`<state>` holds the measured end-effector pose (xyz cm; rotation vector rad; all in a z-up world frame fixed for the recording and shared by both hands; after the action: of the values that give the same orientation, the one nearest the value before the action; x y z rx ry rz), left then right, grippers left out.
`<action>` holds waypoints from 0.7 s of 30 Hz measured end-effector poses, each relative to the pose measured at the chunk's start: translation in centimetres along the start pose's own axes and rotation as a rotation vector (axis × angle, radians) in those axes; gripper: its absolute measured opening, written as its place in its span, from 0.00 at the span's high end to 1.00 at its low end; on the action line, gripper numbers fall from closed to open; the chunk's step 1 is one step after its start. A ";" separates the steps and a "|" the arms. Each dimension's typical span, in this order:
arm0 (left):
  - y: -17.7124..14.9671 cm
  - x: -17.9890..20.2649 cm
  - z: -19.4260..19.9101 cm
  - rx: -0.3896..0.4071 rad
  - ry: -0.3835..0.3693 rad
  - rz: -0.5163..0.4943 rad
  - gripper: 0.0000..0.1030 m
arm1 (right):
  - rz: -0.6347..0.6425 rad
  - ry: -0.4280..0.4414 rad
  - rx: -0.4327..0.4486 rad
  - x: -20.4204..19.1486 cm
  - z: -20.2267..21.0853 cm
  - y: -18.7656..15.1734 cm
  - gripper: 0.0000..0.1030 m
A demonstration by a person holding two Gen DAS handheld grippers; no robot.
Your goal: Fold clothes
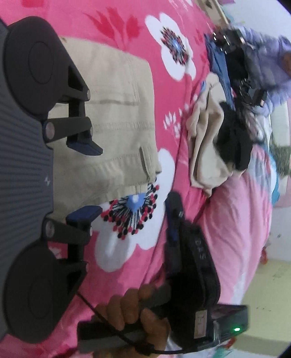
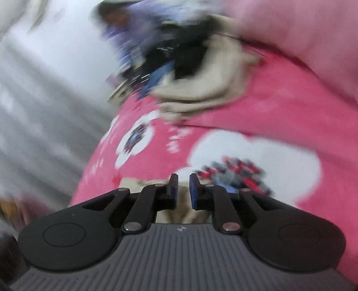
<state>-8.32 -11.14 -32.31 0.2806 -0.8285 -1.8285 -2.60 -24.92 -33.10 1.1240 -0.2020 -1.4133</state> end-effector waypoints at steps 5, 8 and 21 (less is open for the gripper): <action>-2.2 -2.1 1.4 -0.043 0.030 0.049 0.50 | 0.443 0.042 -0.140 -6.1 -3.6 -1.1 0.92; -3.3 -3.1 1.7 -0.072 0.030 0.103 0.51 | 0.496 -0.047 -0.242 -3.1 -6.1 -3.5 1.00; -5.2 -6.6 2.5 -0.071 0.057 0.045 0.51 | 0.582 -0.024 -0.401 -7.4 -3.7 -7.2 0.96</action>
<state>-10.77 -3.23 -35.08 0.2652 -0.7237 -1.7961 -6.51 -15.25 -36.53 0.6430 -0.2281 -0.8925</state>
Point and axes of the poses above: each gripper's, at about its wrist camera, not at the fingertips, and z roughly against the way its jaws point, x to its right, y to its top, the point moved 8 cm from there along -z, roughly the way its jaws point, and after that the axes turned 8 degrees about z, right-handed, at the moved point
